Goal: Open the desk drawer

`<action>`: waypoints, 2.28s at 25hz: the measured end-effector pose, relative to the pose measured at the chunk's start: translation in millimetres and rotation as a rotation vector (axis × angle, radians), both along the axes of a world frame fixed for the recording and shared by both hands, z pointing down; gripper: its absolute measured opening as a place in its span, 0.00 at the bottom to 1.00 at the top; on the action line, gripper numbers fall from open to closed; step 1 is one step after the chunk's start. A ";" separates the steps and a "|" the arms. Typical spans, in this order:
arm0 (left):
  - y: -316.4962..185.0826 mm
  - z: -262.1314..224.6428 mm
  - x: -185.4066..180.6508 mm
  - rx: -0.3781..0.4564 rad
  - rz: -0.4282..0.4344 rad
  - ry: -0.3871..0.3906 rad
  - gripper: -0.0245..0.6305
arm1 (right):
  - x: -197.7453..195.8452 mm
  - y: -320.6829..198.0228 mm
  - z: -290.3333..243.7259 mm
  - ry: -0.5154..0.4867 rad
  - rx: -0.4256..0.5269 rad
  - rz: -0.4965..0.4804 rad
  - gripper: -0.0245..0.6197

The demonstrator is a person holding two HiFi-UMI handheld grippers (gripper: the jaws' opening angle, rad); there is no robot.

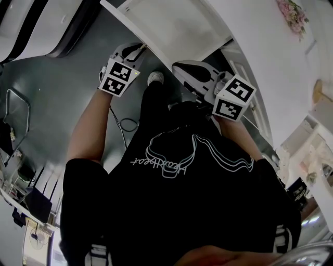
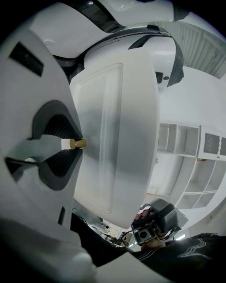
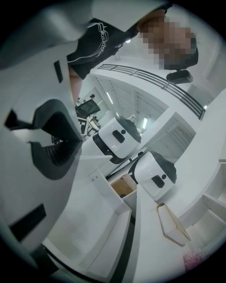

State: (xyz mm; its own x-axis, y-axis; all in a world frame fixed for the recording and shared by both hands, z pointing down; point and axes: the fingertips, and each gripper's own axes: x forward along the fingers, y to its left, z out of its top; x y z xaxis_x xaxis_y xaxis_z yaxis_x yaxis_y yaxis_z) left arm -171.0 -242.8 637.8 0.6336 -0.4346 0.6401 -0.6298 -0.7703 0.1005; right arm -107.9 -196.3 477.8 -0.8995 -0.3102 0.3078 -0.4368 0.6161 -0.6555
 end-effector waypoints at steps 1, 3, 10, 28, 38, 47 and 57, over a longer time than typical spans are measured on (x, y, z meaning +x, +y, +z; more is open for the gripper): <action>-0.2 -0.2 0.0 0.001 -0.001 0.000 0.15 | 0.4 0.4 0.1 0.000 0.000 -0.001 0.05; -1.1 -0.3 0.5 -0.004 -0.009 0.008 0.15 | 1.5 1.1 0.5 0.000 0.001 -0.003 0.05; -2.2 0.5 4.1 -0.002 -0.019 0.006 0.15 | 7.0 5.1 -2.6 -0.010 0.013 -0.010 0.05; 53.6 -121.6 18.3 0.096 -0.237 0.078 0.39 | 85.2 87.2 -78.9 -0.053 0.178 -0.018 0.05; 182.8 -301.4 106.0 0.132 -0.258 0.422 0.38 | 133.7 155.3 -179.7 -0.050 0.384 -0.043 0.05; 251.9 -403.0 149.1 0.251 -0.261 0.528 0.12 | 156.0 200.5 -248.0 -0.075 0.511 -0.063 0.05; 287.3 -448.0 171.5 0.331 -0.210 0.546 0.04 | 160.6 239.6 -296.6 -0.158 0.604 -0.078 0.05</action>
State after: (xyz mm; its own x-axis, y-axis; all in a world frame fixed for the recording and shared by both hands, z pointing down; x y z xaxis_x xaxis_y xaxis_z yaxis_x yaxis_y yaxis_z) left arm 0.5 44.5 189.8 0.7094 -0.7019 0.0637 -0.6952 -0.6821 0.2268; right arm 52.7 43.3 181.1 -0.9469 -0.3191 -0.0394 -0.3015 0.9240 -0.2351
